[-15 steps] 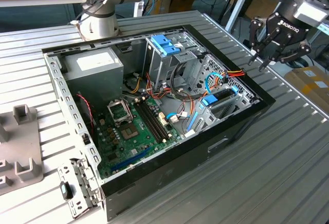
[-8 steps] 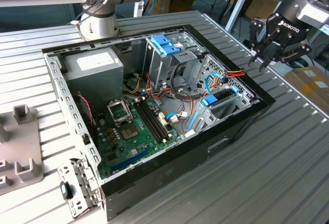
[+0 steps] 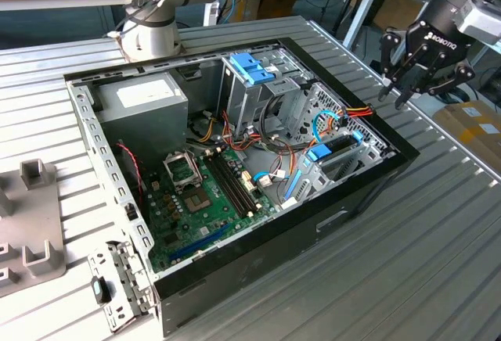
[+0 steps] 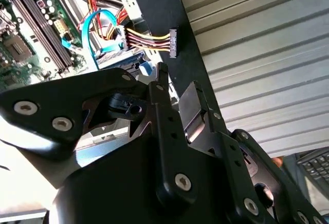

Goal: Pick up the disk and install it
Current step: 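Insert the first disk wire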

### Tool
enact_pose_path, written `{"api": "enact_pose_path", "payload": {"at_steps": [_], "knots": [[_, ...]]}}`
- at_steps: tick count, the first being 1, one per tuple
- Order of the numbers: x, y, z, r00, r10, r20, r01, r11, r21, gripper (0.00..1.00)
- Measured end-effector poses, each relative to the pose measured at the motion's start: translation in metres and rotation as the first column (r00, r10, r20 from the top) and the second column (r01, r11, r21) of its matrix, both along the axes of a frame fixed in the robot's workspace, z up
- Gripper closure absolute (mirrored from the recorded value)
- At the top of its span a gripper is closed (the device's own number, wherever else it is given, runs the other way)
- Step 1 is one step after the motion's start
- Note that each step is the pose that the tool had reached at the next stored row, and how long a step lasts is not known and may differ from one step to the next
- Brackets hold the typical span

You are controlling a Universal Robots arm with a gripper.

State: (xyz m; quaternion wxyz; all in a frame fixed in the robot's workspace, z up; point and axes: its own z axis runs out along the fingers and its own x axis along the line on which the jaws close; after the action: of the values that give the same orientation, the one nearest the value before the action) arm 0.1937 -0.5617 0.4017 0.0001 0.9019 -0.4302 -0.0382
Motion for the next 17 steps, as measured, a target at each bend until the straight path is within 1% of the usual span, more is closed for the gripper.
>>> {"api": "enact_pose_path", "payload": {"at_steps": [3, 5, 8, 11, 12, 14, 16, 17], "knots": [[0.0000, 0.0000, 0.0000, 0.9996, 0.029, 0.0000, -0.029, 0.9996, 0.0000, 0.64], [0.0000, 0.0000, 0.0000, 0.9985, 0.054, 0.0000, -0.054, 0.9985, 0.0000, 0.64], [0.0000, 0.0000, 0.0000, 0.9970, 0.077, 0.0000, -0.077, 0.9970, -0.0001, 0.64], [0.0000, 0.0000, 0.0000, 0.9942, 0.108, 0.0000, -0.108, 0.9942, 0.0000, 0.64], [0.0000, 0.0000, 0.0000, 0.9926, 0.122, 0.0000, -0.122, 0.9926, 0.0000, 0.64], [0.0000, 0.0000, 0.0000, 0.9906, 0.137, 0.0000, -0.137, 0.9906, 0.0000, 0.64], [0.0000, 0.0000, 0.0000, 0.9880, 0.154, 0.0000, -0.154, 0.9880, -0.0001, 0.64], [0.0000, 0.0000, 0.0000, 0.9859, 0.167, 0.0000, -0.167, 0.9859, 0.0000, 0.64]]}}
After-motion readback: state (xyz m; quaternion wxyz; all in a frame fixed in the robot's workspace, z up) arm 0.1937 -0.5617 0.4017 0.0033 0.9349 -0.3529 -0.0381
